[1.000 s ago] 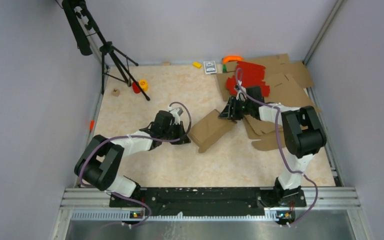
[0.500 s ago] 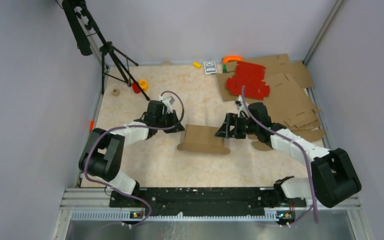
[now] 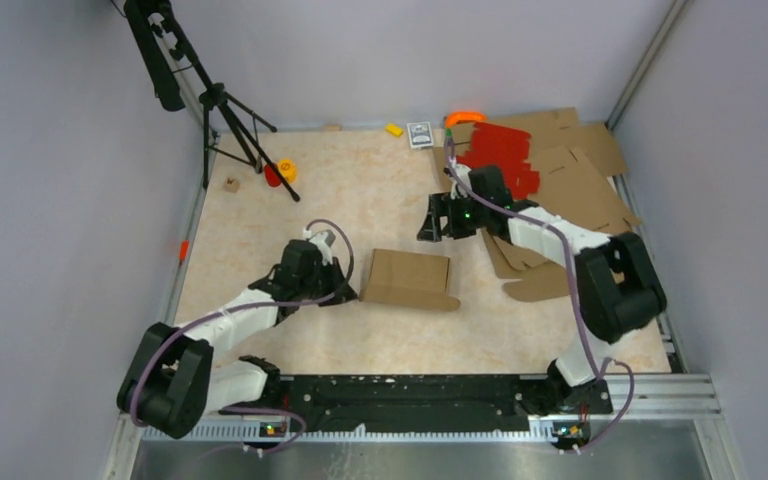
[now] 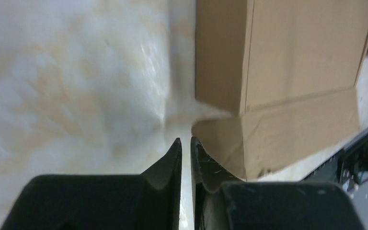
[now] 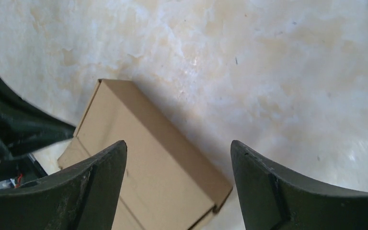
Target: Fold the paper box
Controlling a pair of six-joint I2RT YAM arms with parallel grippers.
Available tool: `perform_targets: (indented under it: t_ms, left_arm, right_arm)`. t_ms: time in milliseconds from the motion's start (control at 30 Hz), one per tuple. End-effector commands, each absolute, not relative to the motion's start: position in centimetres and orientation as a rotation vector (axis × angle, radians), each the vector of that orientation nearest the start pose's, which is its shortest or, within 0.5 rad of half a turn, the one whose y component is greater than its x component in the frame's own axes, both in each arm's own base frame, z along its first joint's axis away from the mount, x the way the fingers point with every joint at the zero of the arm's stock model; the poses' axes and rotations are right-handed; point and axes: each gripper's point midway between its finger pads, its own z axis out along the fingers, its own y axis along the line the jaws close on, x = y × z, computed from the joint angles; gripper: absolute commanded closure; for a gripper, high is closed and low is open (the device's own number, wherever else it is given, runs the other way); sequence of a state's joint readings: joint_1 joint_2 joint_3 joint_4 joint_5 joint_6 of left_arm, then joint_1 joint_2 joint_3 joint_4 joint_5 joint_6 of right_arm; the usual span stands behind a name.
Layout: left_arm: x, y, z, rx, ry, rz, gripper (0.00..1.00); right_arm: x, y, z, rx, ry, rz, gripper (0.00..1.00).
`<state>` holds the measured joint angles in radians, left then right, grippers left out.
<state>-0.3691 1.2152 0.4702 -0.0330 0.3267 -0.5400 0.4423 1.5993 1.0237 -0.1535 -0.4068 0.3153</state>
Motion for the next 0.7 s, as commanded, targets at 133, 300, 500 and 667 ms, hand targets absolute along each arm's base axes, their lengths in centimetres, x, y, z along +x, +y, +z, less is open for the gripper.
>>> perform_targets:
  t_ms: [133, 300, 500, 667]
  left_arm:
    - [19.3, -19.5, 4.2, -0.093, 2.467, -0.942, 0.91]
    - [19.4, -19.8, 4.8, -0.094, 2.43, -0.982, 0.92]
    - [19.4, -20.7, 4.7, -0.079, 2.427, -1.04, 0.94]
    - [19.7, -21.2, 5.1, -0.058, 2.408, -1.073, 0.95]
  right_arm:
    - [34.2, 29.4, 8.3, -0.649, 2.325, 1.135, 0.3]
    - [33.1, 29.8, 7.0, -0.64, 2.346, 1.227, 0.41]
    - [33.2, 29.0, 5.1, -0.565, 2.418, 1.278, 0.67]
    - [33.8, 28.3, 4.5, -0.532, 2.427, 1.272, 0.68]
